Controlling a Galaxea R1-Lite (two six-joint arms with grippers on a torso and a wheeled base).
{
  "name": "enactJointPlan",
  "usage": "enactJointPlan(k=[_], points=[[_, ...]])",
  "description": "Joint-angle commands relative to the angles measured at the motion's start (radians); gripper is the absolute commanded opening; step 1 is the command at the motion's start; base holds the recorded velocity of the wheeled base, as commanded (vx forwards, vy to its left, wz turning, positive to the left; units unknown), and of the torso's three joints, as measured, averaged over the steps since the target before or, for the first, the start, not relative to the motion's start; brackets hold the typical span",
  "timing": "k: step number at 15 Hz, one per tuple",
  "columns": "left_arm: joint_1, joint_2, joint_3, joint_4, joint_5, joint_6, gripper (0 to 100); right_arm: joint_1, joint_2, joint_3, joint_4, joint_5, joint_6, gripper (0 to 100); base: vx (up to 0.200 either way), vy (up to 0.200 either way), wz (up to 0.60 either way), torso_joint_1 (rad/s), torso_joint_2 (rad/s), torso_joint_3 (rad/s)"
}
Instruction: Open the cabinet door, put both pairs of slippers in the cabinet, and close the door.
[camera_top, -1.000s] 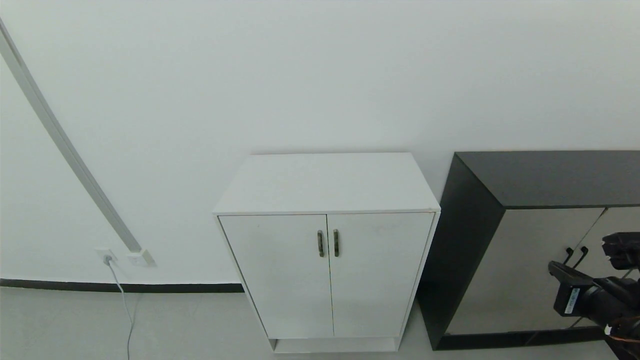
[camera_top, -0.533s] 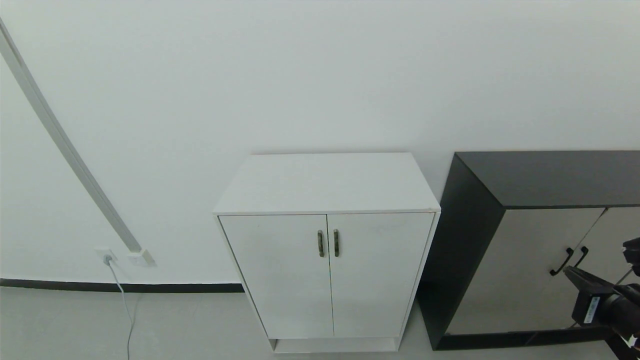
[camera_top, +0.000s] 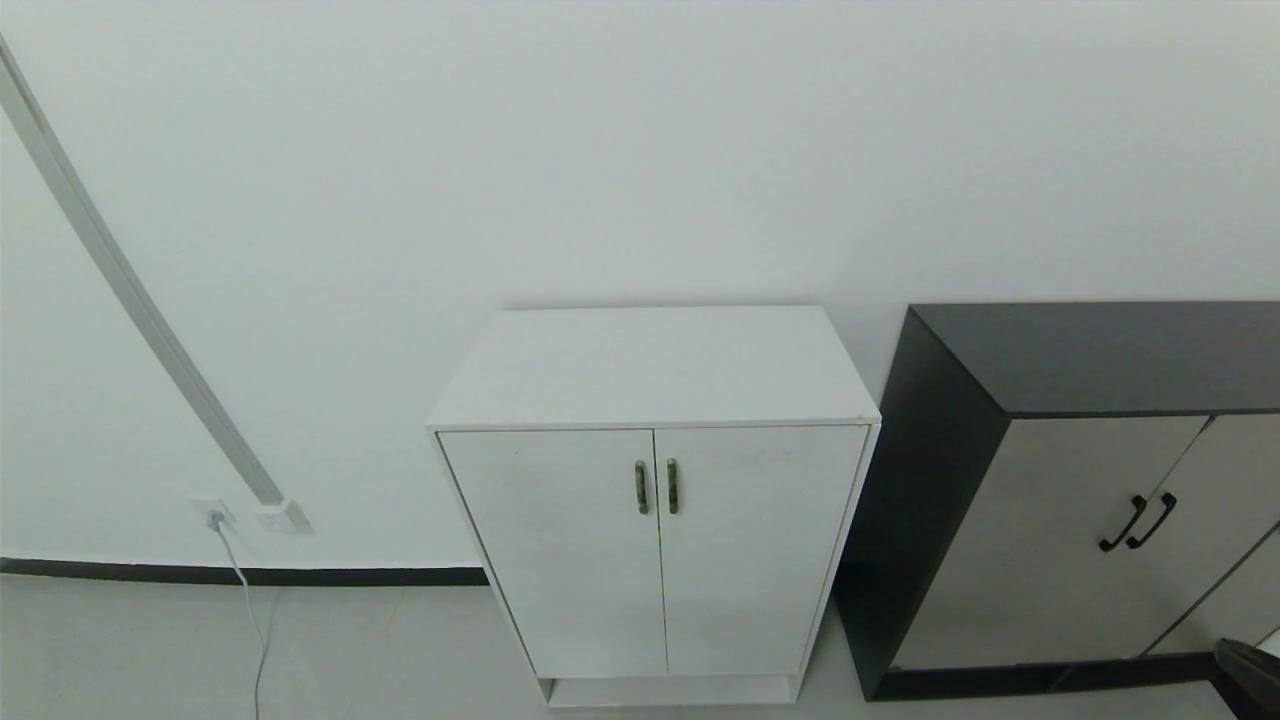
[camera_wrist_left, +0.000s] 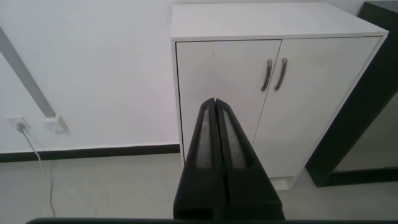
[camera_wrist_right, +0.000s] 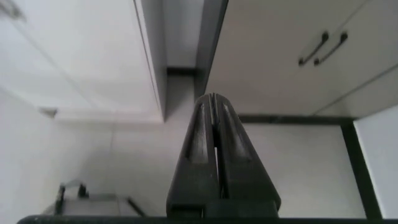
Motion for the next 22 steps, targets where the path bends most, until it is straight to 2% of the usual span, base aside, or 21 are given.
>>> enactJointPlan(k=[1, 4, 7, 15, 18, 20, 22], points=[[0.000, 0.000, 0.000, 0.000, 0.000, 0.000, 0, 0.004, -0.292, -0.037, 0.255, 0.030, -0.006, 0, 0.000, 0.000, 0.00, 0.000, 0.00, 0.000], [0.000, 0.000, 0.000, 0.000, 0.000, 0.000, 0, 0.005, -0.437, -0.040, 0.453, 0.079, -0.006, 0, 0.000, 0.000, 0.00, 0.000, 0.00, 0.000], [0.000, 0.000, 0.000, 0.000, 0.000, 0.000, 0, 0.007, -0.490, -0.026, 0.544, 0.117, -0.009, 0, 0.000, 0.000, 0.00, 0.000, 0.00, 0.000], [0.000, 0.000, 0.000, 0.000, 0.000, 0.000, 0, 0.013, -0.511, 0.005, 0.538, 0.134, -0.037, 0, 0.000, 0.000, 0.00, 0.000, 0.00, 0.000], [0.000, 0.000, 0.000, 0.001, 0.000, 0.000, 0, -0.005, -0.490, 0.037, 0.515, 0.131, 0.044, 0, 0.000, 0.000, 0.00, 0.000, 0.00, 0.000], [0.000, 0.000, 0.000, 0.000, 0.000, 0.000, 0, -0.096, -0.490, 0.035, 0.507, 0.131, 0.041, 0, 0.000, 0.000, 0.00, 0.000, 0.00, 0.000], [0.000, 0.000, 0.000, 0.000, 0.000, 0.000, 0, -0.116, -0.493, 0.035, 0.507, 0.131, 0.040, 0, 0.000, 0.000, 0.00, 0.000, 0.00, 0.000]])
